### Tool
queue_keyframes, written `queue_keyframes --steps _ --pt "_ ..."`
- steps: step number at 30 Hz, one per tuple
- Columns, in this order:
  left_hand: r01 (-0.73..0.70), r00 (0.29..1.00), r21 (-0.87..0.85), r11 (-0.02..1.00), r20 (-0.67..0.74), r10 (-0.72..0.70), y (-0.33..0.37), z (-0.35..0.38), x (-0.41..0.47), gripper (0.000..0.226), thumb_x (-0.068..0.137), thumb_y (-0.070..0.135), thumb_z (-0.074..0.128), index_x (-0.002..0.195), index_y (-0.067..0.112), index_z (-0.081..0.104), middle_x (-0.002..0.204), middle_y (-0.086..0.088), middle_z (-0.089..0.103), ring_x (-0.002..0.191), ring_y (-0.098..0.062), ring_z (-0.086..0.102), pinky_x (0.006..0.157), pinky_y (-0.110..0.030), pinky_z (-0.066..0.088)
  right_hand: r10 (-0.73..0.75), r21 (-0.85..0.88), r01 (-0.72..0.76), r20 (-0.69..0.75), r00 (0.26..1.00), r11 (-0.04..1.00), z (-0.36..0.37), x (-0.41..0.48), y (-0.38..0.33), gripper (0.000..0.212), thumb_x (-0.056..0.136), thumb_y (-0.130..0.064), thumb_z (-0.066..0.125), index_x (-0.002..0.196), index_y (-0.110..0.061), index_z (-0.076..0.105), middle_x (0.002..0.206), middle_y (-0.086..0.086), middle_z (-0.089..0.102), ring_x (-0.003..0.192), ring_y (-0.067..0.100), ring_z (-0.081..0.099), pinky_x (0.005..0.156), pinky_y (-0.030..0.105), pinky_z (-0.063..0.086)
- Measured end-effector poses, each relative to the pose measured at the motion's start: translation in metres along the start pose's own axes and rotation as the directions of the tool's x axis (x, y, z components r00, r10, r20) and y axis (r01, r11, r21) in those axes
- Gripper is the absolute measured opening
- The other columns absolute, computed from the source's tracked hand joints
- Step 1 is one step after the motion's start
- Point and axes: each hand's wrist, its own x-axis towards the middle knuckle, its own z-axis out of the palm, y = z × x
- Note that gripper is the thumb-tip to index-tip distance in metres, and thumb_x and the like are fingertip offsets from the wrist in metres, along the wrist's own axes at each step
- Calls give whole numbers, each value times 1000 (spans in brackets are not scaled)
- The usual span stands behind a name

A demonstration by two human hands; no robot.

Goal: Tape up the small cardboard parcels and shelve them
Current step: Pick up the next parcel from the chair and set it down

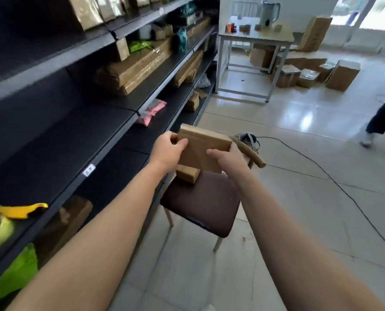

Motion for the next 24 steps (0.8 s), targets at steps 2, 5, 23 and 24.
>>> queue_keyframes --steps 2,5,23,24 --pt "43 996 2 999 -75 -43 -16 -32 -15 32 91 32 59 115 12 59 106 0 61 95 -15 57 69 -20 41 1 -45 3 78 997 999 32 -9 -3 61 84 -21 70 137 -17 41 127 4 56 113 22 54 91 35 49" --pt "124 972 -13 992 -200 -124 -47 -83 -46 33 91 36 59 115 12 59 107 -1 62 96 -16 58 71 -23 42 -15 -109 37 200 980 993 85 -30 -7 61 85 -28 68 138 -20 39 126 1 54 107 18 53 71 22 46" --pt "268 670 -476 838 -533 -517 -166 -254 -277 44 86 -4 53 122 20 56 118 -2 60 109 -16 58 94 -31 48 82 -104 -32 520 850 994 295 -211 42 50 88 -50 57 130 -26 48 110 -8 54 90 8 48 82 34 35" --pt "259 652 -516 816 -530 -542 -169 -258 -284 36 85 0 54 115 20 57 115 -4 61 108 -19 58 94 -35 49 81 -114 -23 537 840 993 299 -216 46 42 89 -43 59 126 -26 49 116 -5 54 91 8 49 82 35 36"
